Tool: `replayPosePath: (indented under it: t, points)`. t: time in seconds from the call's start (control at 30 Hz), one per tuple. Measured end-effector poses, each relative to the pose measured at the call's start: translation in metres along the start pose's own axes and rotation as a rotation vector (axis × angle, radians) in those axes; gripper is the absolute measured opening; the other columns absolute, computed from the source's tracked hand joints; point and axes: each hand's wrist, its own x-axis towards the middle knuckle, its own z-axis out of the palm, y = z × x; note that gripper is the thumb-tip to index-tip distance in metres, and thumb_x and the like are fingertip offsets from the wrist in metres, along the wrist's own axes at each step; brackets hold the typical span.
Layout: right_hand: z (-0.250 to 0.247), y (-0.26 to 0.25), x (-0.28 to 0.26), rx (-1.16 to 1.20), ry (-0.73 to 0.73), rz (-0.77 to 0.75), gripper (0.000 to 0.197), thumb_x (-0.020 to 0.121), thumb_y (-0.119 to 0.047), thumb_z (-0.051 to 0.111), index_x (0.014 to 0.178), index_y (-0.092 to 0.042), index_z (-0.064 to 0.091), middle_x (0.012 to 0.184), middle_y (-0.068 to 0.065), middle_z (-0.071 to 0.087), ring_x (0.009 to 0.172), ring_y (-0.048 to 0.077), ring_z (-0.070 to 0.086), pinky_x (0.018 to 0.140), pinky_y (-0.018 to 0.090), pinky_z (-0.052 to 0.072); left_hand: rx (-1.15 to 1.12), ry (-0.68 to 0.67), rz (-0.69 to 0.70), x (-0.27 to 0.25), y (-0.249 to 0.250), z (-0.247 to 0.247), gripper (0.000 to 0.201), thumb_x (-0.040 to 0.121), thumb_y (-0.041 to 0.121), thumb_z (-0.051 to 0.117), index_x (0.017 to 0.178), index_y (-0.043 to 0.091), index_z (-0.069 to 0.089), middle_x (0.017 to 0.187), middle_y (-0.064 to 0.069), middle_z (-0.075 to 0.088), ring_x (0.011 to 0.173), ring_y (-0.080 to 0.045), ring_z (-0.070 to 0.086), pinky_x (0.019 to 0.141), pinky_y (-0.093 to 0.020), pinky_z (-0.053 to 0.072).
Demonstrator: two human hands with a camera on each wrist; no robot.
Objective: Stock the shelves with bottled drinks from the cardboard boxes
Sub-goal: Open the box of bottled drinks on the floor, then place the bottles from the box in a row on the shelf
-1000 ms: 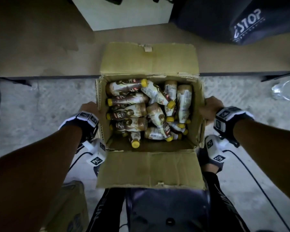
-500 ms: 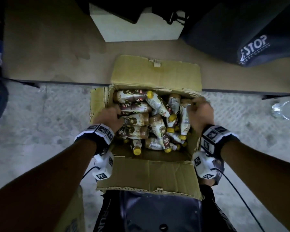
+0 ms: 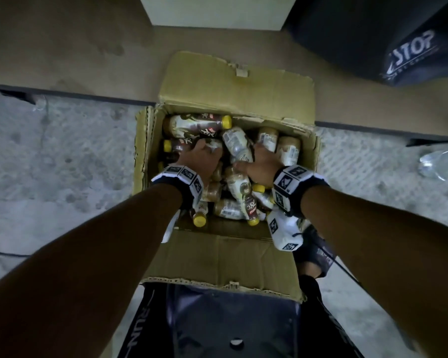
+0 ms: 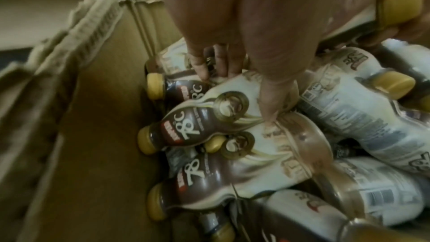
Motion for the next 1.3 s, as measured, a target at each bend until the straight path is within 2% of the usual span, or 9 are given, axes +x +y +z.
replayPosePath:
  t: [0.2,0.3,0.43,0.7,0.83,0.93,1.03,1.2,1.3]
  points:
    - [0.016,0.003,-0.054,0.292,-0.081,0.102,0.047,0.092,-0.039,0.060,0.129,-0.013,0.049,0.100,-0.001,0.060,0.099,0.026,0.060,0.085,0.042,0.056,-0.009,-0.091,-0.042,-0.016,-0.002,-0.012,0.056,0.090,0.047,0.052,0.141,0.031,0.035,0.149,-0.014,0.024,0.137,-0.039,0.022,0.105,-0.057,0.034]
    - [0.020,0.011,-0.075,0.380,-0.185,0.273,0.041,0.095,-0.036,0.056,0.126,-0.012,0.047,0.111,0.008,0.051,0.100,0.029,0.055,0.068,0.035,0.055,-0.027,-0.062,-0.026,-0.033,-0.003,-0.010,0.048,0.091,0.033,0.052,0.138,0.027,0.041,0.148,-0.011,0.031,0.137,-0.036,0.025,0.105,-0.057,0.033]
    - [0.025,0.033,-0.097,0.386,-0.245,0.376,0.035,0.095,-0.036,0.058,0.119,-0.014,0.045,0.099,0.005,0.049,0.089,0.026,0.053,0.066,0.034,0.053,-0.160,0.069,-0.123,-0.066,-0.009,-0.012,0.047,0.081,0.022,0.063,0.122,0.014,0.041,0.112,-0.015,0.061,0.103,-0.037,0.060,0.079,-0.046,0.055]
    - [0.008,0.013,-0.193,0.265,-0.174,0.363,0.040,0.091,-0.032,0.065,0.120,-0.006,0.057,0.104,0.021,0.060,0.094,0.035,0.062,0.083,0.052,0.057,-0.984,0.069,-0.639,-0.186,-0.030,-0.053,0.038,0.070,0.045,0.076,0.084,0.020,0.051,0.078,-0.001,0.055,0.083,-0.028,0.060,0.071,-0.035,0.049]
    - [-0.009,0.000,-0.272,0.172,-0.097,0.279,0.018,0.089,-0.025,0.066,0.092,-0.007,0.063,0.081,0.014,0.064,0.069,0.022,0.060,0.057,0.022,0.048,-1.395,0.057,-0.769,-0.267,-0.010,-0.083,0.032,0.061,0.047,0.075,0.059,0.019,0.060,0.060,-0.004,0.063,0.062,-0.023,0.060,0.059,-0.032,0.048]
    - [-0.031,-0.016,-0.331,0.054,-0.055,0.242,0.025,0.077,-0.032,0.070,0.072,-0.008,0.065,0.070,0.007,0.065,0.069,0.025,0.066,0.055,0.027,0.047,-1.680,-0.006,-0.719,-0.328,0.015,-0.119,0.023,0.074,0.027,0.075,0.056,0.017,0.065,0.056,-0.004,0.063,0.061,-0.024,0.058,0.075,-0.043,0.058]
    - [-0.063,-0.043,-0.394,0.043,0.041,0.113,0.024,0.074,-0.030,0.073,0.062,-0.019,0.056,0.061,-0.005,0.057,0.061,0.015,0.060,0.049,0.022,0.041,-1.983,-0.113,-0.604,-0.380,0.034,-0.166,0.027,0.078,0.007,0.076,0.092,0.026,0.063,0.082,-0.009,0.069,0.064,-0.022,0.058,0.084,-0.057,0.053]
    - [-0.124,-0.096,-0.486,0.081,0.192,-0.163,0.045,0.078,-0.029,0.079,0.118,-0.016,0.063,0.106,-0.001,0.059,0.098,0.016,0.058,0.081,0.022,0.045,-1.802,-0.239,-0.131,-0.439,0.050,-0.260,0.067,0.078,-0.002,0.072,0.128,0.035,0.047,0.117,-0.002,0.068,0.103,-0.021,0.066,0.084,-0.043,0.057]
    - [-0.167,-0.129,-0.529,0.202,0.330,-0.280,0.053,0.074,-0.028,0.083,0.121,-0.023,0.060,0.107,-0.009,0.066,0.094,0.001,0.061,0.081,0.010,0.045,-1.555,-0.148,0.017,-0.459,0.057,-0.325,0.076,0.071,0.004,0.078,0.132,0.038,0.047,0.117,0.005,0.067,0.107,-0.016,0.065,0.092,-0.039,0.052]
